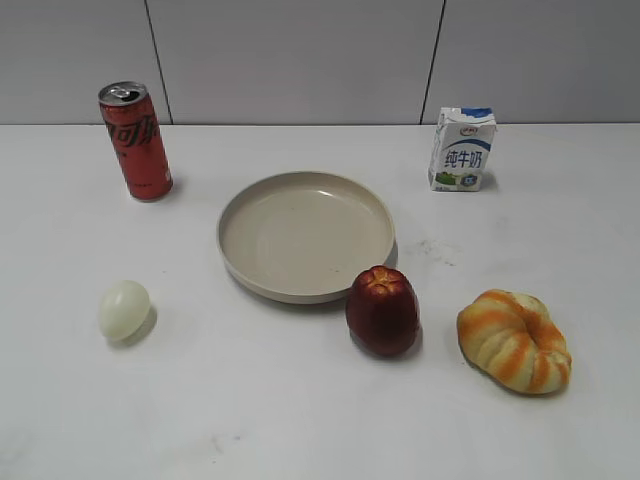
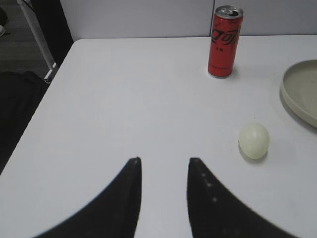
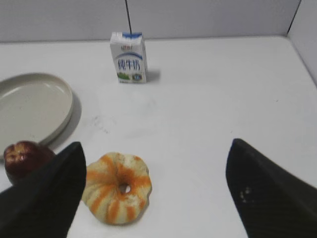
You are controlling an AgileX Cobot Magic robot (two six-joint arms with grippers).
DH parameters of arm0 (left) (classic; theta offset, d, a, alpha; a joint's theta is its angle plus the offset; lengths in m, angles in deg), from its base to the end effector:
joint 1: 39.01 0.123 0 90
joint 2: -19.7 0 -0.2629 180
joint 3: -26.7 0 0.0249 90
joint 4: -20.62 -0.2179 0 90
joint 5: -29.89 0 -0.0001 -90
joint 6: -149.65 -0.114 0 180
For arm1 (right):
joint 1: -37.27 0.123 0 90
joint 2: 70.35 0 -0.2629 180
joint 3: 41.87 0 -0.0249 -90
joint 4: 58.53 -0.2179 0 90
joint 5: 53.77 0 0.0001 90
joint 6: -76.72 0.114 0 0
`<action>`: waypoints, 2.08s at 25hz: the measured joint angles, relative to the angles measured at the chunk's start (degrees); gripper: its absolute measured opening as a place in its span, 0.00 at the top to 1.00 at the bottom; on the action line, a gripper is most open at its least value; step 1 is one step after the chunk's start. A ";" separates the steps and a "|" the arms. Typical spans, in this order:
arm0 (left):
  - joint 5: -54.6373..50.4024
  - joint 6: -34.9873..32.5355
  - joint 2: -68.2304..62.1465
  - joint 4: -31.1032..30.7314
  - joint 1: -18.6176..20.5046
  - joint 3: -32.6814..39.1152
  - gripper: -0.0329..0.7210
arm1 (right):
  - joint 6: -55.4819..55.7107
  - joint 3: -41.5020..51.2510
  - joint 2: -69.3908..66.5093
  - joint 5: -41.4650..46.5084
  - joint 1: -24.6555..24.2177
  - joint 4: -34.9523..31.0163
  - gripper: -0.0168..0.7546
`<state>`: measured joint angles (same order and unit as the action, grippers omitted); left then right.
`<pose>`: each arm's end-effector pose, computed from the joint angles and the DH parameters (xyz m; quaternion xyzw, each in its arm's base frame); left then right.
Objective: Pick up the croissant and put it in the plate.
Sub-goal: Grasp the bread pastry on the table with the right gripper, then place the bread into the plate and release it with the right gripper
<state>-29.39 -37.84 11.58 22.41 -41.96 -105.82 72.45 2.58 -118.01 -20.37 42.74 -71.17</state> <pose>0.0086 -0.0035 0.2558 0.0772 0.8392 0.0057 0.5383 0.1325 0.0265 0.2694 -0.0212 0.8850 0.1007 0.4540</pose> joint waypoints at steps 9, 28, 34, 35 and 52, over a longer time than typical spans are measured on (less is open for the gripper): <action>0.00 0.00 0.00 0.00 0.00 0.00 0.65 | -1.21 -9.22 -35.96 1.48 12.52 -1.09 0.12; 0.00 0.00 0.00 0.00 0.00 0.00 0.65 | 11.61 -21.51 -67.93 0.23 16.87 6.07 0.74; 0.00 0.00 0.00 0.00 0.00 0.00 0.65 | 11.13 -23.56 -63.69 3.95 16.87 6.21 0.74; 0.00 0.00 0.00 0.00 0.00 0.00 0.65 | 10.42 -24.78 -62.24 4.86 16.87 6.13 0.74; 0.00 0.00 0.00 0.00 0.00 0.00 0.65 | -2.97 -64.08 -78.44 10.04 27.53 -0.98 0.74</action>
<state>-29.39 -37.84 11.58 22.41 -41.96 -105.82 69.48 -61.50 -196.45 -10.33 70.27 -72.15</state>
